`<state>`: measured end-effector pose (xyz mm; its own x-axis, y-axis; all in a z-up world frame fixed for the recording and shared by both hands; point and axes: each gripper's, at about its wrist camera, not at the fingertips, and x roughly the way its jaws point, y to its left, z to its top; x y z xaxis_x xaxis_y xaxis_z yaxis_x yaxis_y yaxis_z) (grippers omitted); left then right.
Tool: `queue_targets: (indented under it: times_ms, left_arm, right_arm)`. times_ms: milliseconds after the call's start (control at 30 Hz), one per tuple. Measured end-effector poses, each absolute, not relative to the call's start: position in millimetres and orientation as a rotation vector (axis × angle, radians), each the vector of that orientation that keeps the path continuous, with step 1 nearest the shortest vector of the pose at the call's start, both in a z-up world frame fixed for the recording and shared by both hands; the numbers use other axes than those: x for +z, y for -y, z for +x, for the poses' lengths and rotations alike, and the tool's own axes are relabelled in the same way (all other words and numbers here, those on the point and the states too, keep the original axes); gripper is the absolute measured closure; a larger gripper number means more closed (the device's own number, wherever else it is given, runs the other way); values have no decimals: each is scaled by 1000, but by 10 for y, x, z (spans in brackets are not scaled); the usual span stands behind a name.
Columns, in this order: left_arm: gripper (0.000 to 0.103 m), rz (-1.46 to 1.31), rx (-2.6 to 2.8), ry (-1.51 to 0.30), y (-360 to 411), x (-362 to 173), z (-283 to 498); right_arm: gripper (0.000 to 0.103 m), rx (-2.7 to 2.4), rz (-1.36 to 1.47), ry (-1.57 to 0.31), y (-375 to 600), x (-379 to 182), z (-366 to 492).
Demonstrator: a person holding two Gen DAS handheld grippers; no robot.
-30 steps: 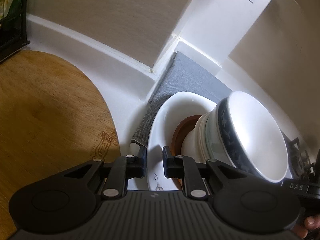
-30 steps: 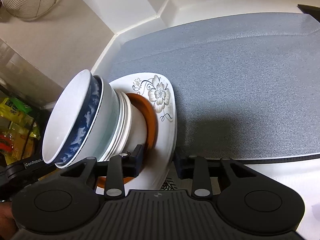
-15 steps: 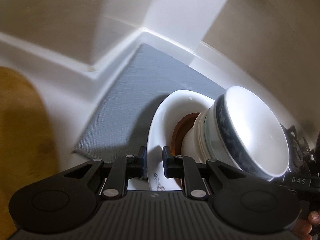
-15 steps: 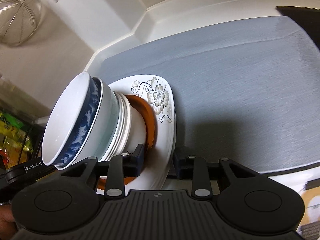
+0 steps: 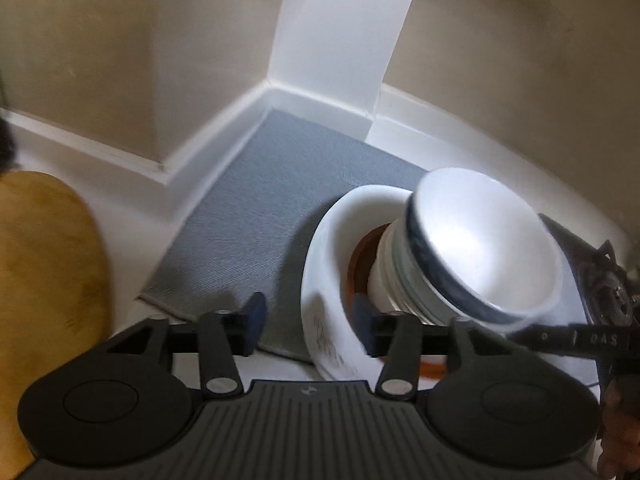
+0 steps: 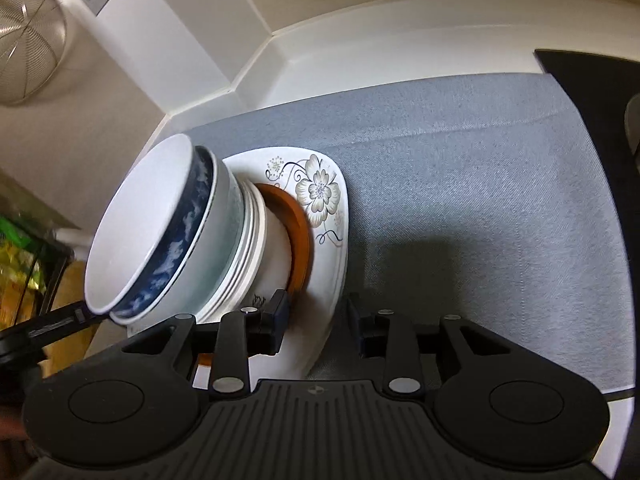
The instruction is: Organize plates and bowls
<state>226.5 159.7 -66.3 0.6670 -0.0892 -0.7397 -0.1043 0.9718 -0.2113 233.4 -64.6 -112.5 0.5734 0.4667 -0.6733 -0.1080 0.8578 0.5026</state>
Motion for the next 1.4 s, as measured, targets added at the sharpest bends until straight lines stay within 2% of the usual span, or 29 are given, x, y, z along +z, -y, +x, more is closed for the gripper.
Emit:
queue_targets:
  times_ms: [200, 267, 433, 500, 1000, 1400]
  left_arm:
    - [22, -219, 91, -761, -1321, -410, 1800]
    - [19, -215, 110, -734, -1202, -338, 1665]
    - [14, -185, 133, -707, -939, -155, 1425]
    - [0, -180, 115, -721, -871, -121, 1449]
    - [0, -134, 64, -811, -935, -112, 1557]
    - [0, -66, -38, -790, -1102, -220, 1597]
  right_arm:
    - [64, 339, 345, -842, 727, -954, 2031]
    - [60, 337, 285, -799, 729, -909, 1895]
    - [58, 367, 152, -713, 673, -829, 1641]
    - [56, 388, 131, -695, 661, -824, 1593]
    - [54, 342, 126, -691, 697, -621, 1588]
    - [54, 250, 203, -730, 367, -615, 1423]
